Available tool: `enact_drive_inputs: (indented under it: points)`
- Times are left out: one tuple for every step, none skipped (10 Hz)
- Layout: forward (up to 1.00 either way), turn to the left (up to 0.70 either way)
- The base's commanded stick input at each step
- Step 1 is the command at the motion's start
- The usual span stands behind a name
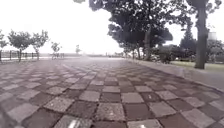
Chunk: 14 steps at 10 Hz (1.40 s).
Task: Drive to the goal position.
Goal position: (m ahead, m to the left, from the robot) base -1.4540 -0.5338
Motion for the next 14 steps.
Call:
enact_drive_inputs:
  points:
    - [0.7, 0.01]
    - [0.7, 0.01]
    - [0.7, 0.01]
    - [0.7, 0.01]
    - [0.7, -0.04]
    - [0.7, -0.19]
    - [0.7, -0.33]
    - [0.7, -0.1]
    - [0.7, 0.01]
    - [0.7, 0.01]
    - [0.7, 0.01]
    - [0.7, 0.01]
    - [0.7, 0.01]
    - [0.7, 0.01]
